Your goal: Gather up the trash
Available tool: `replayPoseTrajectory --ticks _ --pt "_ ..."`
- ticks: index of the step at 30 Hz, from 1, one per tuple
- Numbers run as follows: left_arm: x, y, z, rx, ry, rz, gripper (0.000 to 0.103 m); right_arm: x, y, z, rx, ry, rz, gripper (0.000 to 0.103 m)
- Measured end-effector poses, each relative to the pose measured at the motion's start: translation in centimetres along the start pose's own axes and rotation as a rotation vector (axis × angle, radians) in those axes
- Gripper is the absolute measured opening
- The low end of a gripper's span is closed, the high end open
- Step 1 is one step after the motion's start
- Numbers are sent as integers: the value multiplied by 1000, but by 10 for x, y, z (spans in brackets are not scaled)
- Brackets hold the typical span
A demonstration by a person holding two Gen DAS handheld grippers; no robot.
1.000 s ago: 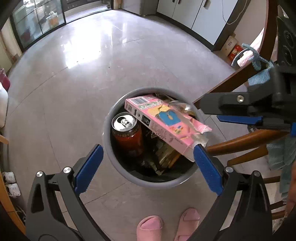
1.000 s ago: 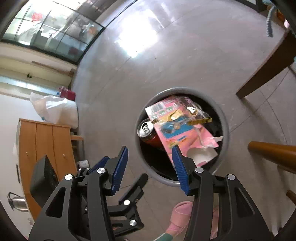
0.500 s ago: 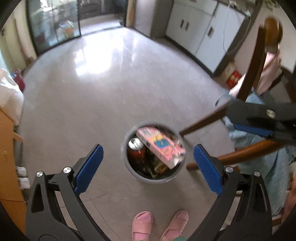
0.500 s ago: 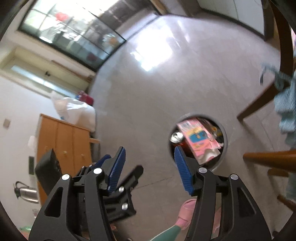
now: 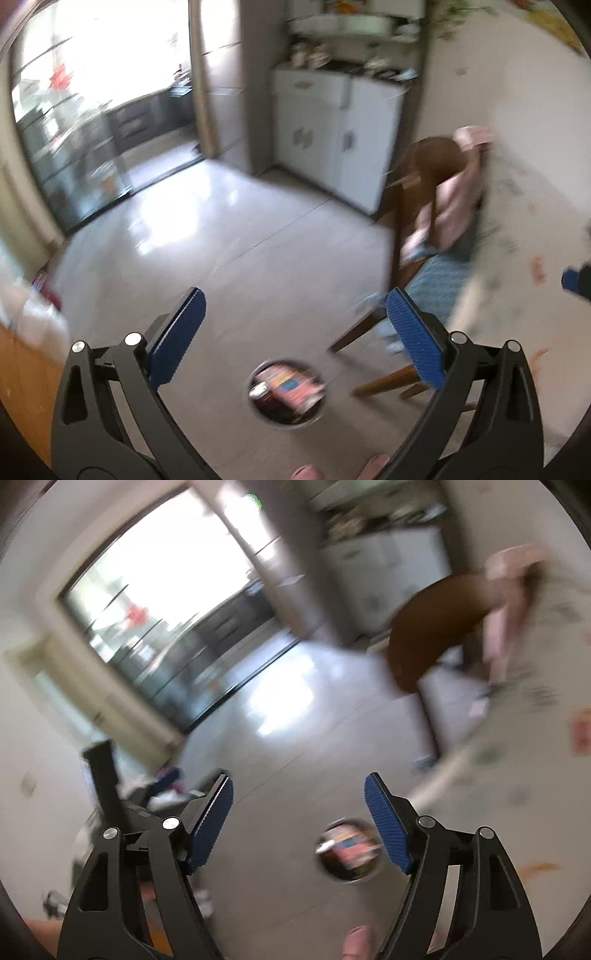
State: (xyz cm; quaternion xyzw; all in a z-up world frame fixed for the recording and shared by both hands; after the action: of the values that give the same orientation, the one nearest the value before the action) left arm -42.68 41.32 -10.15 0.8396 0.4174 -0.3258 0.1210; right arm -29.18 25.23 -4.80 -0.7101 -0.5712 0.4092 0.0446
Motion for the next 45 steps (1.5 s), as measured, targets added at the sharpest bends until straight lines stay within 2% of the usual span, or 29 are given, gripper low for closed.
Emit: replayPoseTrajectory --ticks 2,5,8,9,11,14,17,20,25,30,39,45 --pt "-15 44 -21 48 45 60 96 -44 31 -3 39 62 90 79" --pt "-42 134 -49 148 113 179 96 -110 81 3 94 149 214 81" --pt "-59 210 -57 217 126 268 96 -167 131 13 149 193 340 83" --pt "-65 246 -59 245 118 302 96 -189 153 18 176 204 373 83" --pt "-76 308 -59 287 105 352 96 -214 183 22 203 203 423 83" --pt "-99 388 -55 355 127 409 96 -257 221 26 217 219 478 83" --pt "-123 440 -45 415 146 427 96 -299 254 27 255 236 492 83" --pt "-145 486 -36 445 166 489 96 -322 271 29 253 245 532 84" --pt "-162 525 -26 510 144 558 96 -354 297 42 302 276 566 84" --pt "-173 549 -19 549 152 565 96 -368 301 49 330 301 595 85" --pt "-170 553 -21 533 110 615 96 -365 307 41 338 301 633 85" --pt "-156 546 -24 537 72 604 96 -350 307 38 346 278 640 85"
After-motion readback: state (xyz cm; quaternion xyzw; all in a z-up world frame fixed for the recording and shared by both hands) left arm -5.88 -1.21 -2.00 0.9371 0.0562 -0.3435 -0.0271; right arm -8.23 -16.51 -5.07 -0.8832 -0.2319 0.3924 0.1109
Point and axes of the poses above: each gripper's, at about its wrist camera, not at the fingertips, and x roughly the way its jaws point, y to its right, z to its underside, the point moved 3 cm from there along x, roughly the way its jaws point, and after that the axes turned 10 degrees about -z, right-handed, at the moved point
